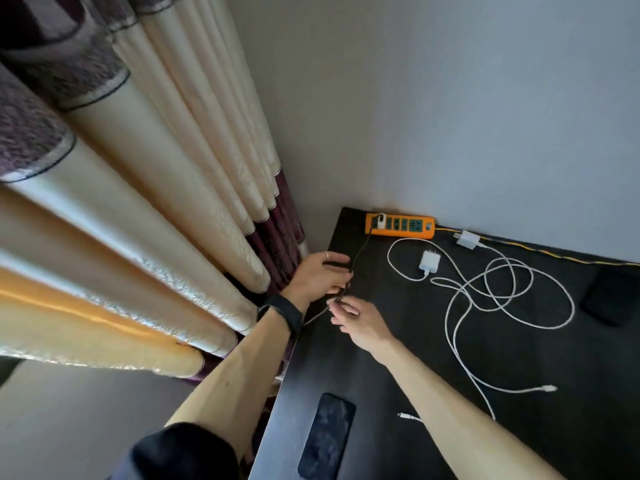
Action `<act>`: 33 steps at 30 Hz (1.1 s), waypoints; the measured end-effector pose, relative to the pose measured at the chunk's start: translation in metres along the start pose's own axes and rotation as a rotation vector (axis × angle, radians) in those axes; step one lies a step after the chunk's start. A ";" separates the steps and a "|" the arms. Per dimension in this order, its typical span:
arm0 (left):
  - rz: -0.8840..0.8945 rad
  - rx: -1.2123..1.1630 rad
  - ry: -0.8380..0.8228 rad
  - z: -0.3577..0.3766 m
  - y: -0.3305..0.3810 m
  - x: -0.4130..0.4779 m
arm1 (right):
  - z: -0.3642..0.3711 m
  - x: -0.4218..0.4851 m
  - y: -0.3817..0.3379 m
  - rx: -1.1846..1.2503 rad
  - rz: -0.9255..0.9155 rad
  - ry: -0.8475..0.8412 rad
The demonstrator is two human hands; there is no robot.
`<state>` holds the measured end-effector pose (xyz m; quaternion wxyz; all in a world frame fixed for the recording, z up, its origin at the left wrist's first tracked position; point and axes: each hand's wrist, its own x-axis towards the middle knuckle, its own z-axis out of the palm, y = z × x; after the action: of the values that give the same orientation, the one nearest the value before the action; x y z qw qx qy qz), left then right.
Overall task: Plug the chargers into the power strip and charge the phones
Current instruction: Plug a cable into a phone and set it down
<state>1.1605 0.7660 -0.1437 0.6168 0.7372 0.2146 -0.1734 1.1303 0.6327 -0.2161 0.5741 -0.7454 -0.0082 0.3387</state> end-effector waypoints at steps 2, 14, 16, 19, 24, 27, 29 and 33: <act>0.020 0.045 0.070 -0.006 -0.010 -0.005 | 0.008 -0.005 -0.007 0.039 -0.026 0.128; 0.021 0.612 0.128 -0.029 -0.142 -0.099 | -0.045 -0.007 -0.066 0.502 0.030 0.428; 0.036 0.550 0.152 -0.034 -0.132 -0.113 | -0.046 -0.005 -0.061 0.473 0.092 0.406; 0.001 0.167 0.128 -0.039 -0.102 -0.133 | -0.028 -0.022 -0.042 0.328 0.212 0.240; -0.042 -0.283 0.009 -0.042 -0.059 -0.154 | 0.037 -0.097 -0.006 0.067 0.224 -0.268; -0.047 -0.401 -0.016 -0.043 -0.051 -0.152 | 0.066 -0.126 0.009 0.007 0.174 -0.371; -0.040 -0.423 0.035 -0.045 -0.054 -0.151 | 0.077 -0.139 0.014 -0.013 0.091 -0.260; -0.046 -0.163 0.025 -0.046 -0.083 -0.166 | 0.069 -0.154 -0.004 0.256 0.013 -0.038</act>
<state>0.9756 0.8066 -0.1184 0.6678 0.6816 0.2526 -0.1601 0.9775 0.6307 -0.1437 0.6618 -0.6597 0.0292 0.3549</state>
